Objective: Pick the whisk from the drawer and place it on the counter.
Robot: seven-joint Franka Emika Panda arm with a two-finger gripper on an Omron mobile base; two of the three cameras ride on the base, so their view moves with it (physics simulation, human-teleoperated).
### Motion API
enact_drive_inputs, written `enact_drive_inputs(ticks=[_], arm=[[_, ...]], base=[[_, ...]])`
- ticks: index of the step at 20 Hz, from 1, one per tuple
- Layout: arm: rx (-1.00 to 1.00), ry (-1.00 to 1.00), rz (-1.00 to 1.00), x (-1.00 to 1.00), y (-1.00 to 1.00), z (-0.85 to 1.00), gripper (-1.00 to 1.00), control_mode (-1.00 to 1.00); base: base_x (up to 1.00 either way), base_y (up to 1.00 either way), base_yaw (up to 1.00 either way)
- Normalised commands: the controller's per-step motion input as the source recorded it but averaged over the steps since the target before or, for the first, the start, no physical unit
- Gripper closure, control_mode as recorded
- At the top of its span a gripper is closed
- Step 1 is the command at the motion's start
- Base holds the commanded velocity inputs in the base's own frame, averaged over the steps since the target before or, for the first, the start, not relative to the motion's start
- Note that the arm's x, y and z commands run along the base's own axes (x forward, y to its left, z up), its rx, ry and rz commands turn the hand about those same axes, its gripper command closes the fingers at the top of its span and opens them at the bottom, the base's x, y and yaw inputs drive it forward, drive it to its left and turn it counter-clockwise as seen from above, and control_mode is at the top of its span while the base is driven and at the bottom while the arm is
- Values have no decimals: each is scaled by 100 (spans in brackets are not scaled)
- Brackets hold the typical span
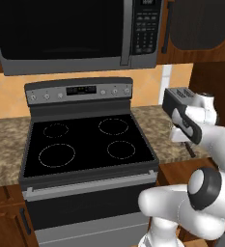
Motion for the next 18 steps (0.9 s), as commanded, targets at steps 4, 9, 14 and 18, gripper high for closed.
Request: enact_drive_inputs(ticks=[4,9,14,18], arm=[[0,0,-3,94,3,-6,100,-100],[0,0,0,64,-2,-23,100,-100],[0,0,0,34,-10,-40,100,-100],[0,0,0,30,-12,-66,100,-100]], base=[[0,0,0],[0,0,0],[0,0,0],[0,0,0]])
